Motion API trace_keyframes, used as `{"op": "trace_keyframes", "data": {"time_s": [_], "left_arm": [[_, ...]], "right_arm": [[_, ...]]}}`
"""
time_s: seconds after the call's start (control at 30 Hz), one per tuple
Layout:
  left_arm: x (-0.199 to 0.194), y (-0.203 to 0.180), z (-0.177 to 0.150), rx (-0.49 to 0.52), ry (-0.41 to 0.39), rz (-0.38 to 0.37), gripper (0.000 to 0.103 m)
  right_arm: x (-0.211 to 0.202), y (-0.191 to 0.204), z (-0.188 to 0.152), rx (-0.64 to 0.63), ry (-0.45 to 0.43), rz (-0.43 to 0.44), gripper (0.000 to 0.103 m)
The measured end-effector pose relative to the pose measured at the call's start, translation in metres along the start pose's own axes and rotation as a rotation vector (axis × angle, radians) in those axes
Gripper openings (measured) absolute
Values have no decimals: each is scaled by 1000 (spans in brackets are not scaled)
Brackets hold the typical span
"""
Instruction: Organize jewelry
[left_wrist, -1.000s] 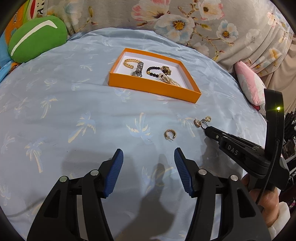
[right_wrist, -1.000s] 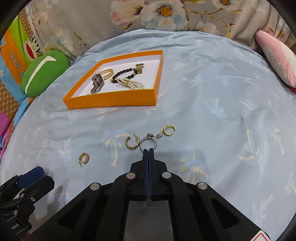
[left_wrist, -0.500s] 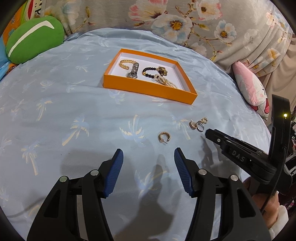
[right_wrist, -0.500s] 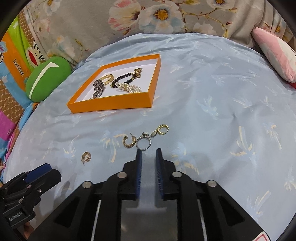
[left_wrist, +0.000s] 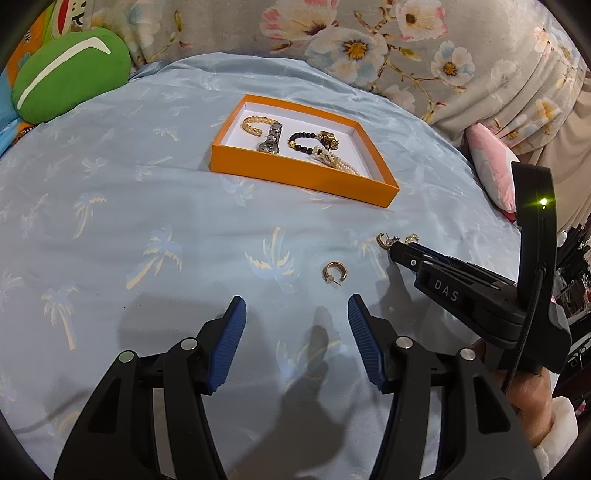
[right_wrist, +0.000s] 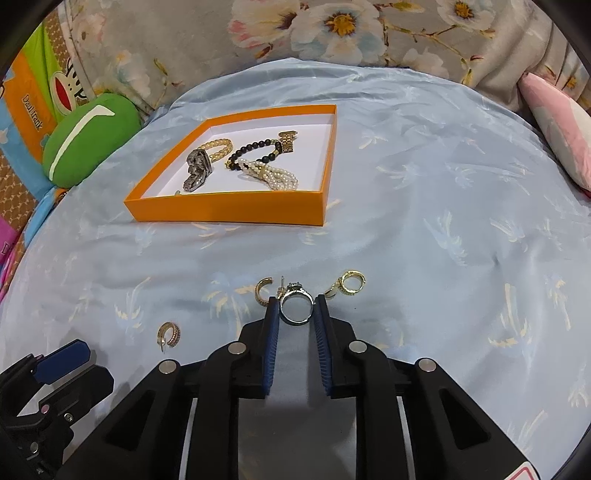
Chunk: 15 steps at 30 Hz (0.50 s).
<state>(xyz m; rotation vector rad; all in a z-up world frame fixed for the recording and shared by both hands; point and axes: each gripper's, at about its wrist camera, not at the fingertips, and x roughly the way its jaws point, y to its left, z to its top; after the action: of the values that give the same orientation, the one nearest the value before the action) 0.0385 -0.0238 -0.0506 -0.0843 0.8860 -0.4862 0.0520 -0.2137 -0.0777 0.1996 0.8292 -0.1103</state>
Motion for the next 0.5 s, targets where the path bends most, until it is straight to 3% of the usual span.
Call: {"op": "trace_keyframes", "data": {"time_s": [0.07, 0.33, 0.4, 0.47, 0.5], "left_arm": [[1, -1, 0, 2, 2, -1, 55], [6, -9, 2, 16, 8, -11, 55], [6, -11, 1, 16, 9, -14, 55], [7, -12, 0, 19, 11, -13, 55], [7, -12, 0, 20, 12, -15, 55]], "right_arm": [[-4, -2, -1, 7, -6, 5, 0], [-23, -16, -11, 50, -23, 24, 0], [-25, -19, -12, 54, -26, 21, 8], [-24, -19, -10, 53, -29, 17, 26], [-23, -18, -9, 49, -28, 16, 28]]}}
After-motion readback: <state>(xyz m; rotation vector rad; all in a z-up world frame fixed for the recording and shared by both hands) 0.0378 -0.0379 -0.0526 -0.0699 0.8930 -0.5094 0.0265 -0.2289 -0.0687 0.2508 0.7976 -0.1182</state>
